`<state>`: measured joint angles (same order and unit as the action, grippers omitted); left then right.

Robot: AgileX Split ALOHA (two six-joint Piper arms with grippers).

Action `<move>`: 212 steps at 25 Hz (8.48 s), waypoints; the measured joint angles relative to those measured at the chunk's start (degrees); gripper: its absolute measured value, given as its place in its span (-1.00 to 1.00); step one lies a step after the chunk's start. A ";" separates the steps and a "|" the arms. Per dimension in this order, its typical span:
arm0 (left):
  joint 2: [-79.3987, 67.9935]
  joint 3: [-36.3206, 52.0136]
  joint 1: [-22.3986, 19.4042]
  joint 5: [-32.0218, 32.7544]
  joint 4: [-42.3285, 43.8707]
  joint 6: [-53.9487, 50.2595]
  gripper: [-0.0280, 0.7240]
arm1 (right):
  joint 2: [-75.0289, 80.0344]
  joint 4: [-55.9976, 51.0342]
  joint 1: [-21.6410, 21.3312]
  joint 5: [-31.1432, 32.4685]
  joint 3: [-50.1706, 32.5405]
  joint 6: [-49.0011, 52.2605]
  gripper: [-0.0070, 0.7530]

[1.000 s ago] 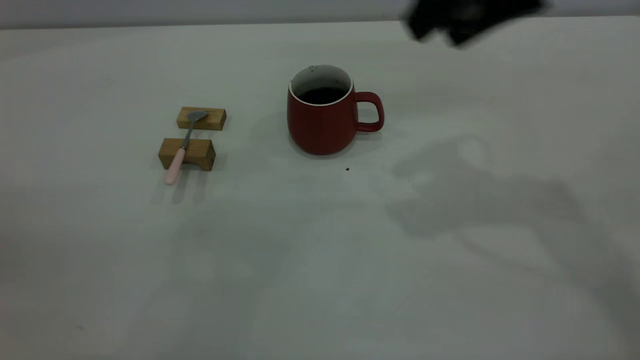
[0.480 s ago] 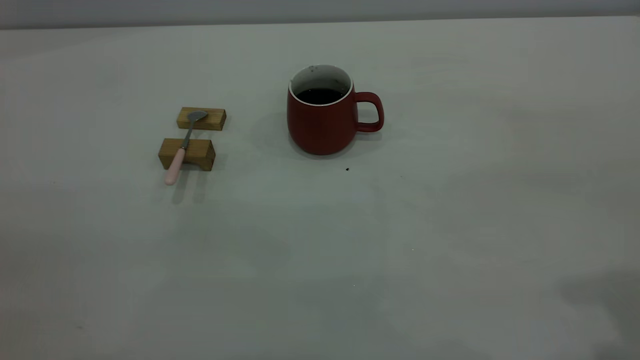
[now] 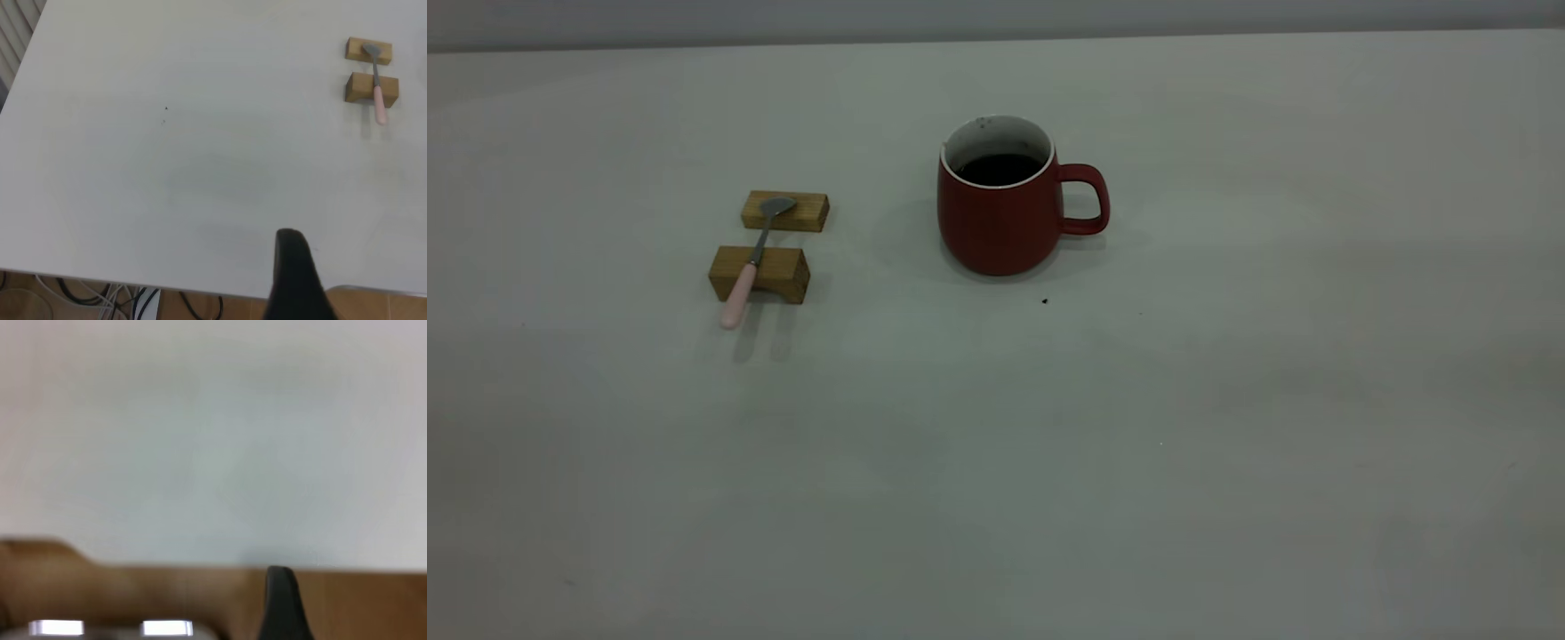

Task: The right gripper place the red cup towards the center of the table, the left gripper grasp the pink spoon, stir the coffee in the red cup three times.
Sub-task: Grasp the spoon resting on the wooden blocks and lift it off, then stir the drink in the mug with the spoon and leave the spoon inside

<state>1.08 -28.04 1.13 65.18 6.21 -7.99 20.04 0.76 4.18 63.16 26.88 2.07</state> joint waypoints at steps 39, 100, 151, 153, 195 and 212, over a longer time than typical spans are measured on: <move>-7.91 -0.28 0.00 -0.81 0.06 1.86 0.53 | -18.86 -0.05 -0.01 1.43 0.00 0.05 0.55; -135.27 -43.22 13.70 -43.84 -9.19 -7.48 0.43 | -18.86 -0.05 -0.01 1.49 0.00 0.16 0.55; -124.71 -49.13 18.89 -32.90 -105.31 -41.10 -0.56 | -18.86 -0.05 -0.01 1.49 0.00 0.16 0.55; -126.53 -51.82 18.89 -33.03 -105.33 -41.10 -0.56 | -18.86 -0.05 -0.01 1.49 0.00 0.16 0.55; -145.28 -64.70 19.13 -24.96 -102.62 -48.87 -0.56 | -18.86 -0.05 -0.01 1.49 0.00 0.18 0.55; -145.56 -67.81 16.54 -27.63 -102.09 -46.35 -0.56 | -18.86 -0.05 -0.01 1.49 0.00 0.18 0.55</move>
<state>-144.48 -95.85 17.67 37.55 -95.88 -54.34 1.18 0.71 4.17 64.65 26.88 2.25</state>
